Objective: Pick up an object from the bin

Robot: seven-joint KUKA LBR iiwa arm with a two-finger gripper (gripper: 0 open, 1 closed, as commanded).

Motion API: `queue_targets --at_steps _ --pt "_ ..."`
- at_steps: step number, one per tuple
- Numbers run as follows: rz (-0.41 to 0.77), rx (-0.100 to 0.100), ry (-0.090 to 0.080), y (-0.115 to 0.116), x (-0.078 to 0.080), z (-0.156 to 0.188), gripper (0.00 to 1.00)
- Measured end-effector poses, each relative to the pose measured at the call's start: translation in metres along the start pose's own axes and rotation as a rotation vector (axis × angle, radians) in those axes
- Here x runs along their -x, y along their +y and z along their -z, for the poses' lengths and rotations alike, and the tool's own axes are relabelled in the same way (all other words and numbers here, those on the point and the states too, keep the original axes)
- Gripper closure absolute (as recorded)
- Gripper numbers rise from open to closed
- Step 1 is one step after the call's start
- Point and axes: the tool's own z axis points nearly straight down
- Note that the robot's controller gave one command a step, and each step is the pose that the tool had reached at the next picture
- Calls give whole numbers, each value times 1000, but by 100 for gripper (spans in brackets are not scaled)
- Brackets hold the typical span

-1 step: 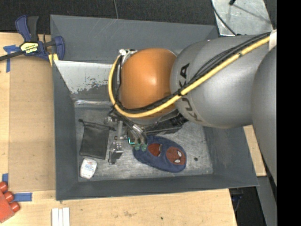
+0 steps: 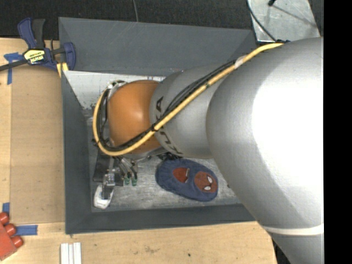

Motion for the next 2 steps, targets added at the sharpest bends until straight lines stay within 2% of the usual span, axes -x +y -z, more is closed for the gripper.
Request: queue_targets --at_steps 1,2 --pt "-148 -2 2 -14 4 16 0" --pt "-664 -3 2 1 -3 16 0"
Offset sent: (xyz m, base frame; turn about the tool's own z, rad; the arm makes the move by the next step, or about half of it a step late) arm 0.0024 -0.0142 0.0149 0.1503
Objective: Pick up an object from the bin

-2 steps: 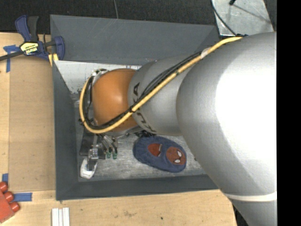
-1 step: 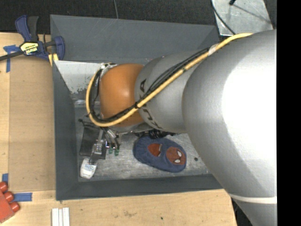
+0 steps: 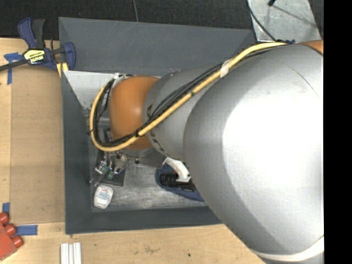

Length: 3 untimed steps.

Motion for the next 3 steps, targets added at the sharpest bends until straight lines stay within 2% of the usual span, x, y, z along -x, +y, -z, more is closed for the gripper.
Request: queue_targets --at_steps 1,2,3 --pt "-161 0 3 2 6 -27 0" --pt "-159 0 2 4 7 -25 0" --pt "-161 4 -7 4 11 -23 100"
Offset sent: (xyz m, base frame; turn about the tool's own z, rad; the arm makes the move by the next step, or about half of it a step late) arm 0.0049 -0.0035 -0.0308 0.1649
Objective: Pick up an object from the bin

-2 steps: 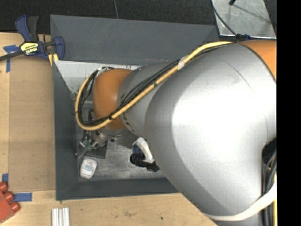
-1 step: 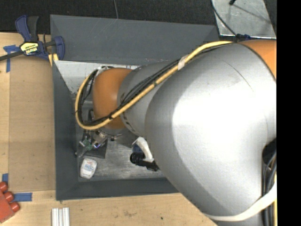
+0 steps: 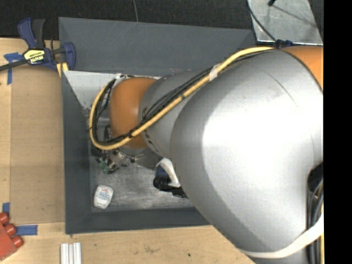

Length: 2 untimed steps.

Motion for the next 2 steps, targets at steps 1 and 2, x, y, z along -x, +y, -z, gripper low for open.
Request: queue_targets --at_steps 1,2 --pt "2 -5 6 1 0 8 100" --pt "4 -4 6 2 2 27 100"
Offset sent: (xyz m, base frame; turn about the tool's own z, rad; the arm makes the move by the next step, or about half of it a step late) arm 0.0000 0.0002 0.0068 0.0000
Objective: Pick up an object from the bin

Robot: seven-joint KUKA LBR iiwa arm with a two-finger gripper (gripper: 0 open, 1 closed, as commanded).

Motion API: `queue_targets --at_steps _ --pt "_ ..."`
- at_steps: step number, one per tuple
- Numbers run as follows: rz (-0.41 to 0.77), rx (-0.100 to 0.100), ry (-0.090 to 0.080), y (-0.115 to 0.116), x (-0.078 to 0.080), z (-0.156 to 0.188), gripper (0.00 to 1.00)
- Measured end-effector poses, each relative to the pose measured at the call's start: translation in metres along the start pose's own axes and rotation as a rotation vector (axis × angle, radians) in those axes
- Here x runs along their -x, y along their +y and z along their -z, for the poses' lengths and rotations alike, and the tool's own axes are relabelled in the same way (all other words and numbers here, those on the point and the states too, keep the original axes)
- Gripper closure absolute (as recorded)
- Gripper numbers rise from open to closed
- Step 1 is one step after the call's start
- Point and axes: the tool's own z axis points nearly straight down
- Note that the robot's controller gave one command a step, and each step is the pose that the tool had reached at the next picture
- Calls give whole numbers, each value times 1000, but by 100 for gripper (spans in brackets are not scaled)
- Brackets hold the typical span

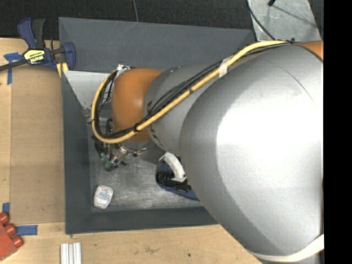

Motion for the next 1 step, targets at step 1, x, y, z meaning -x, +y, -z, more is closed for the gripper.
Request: queue_targets --at_steps 1 --pt "2 0 0 1 2 32 100"
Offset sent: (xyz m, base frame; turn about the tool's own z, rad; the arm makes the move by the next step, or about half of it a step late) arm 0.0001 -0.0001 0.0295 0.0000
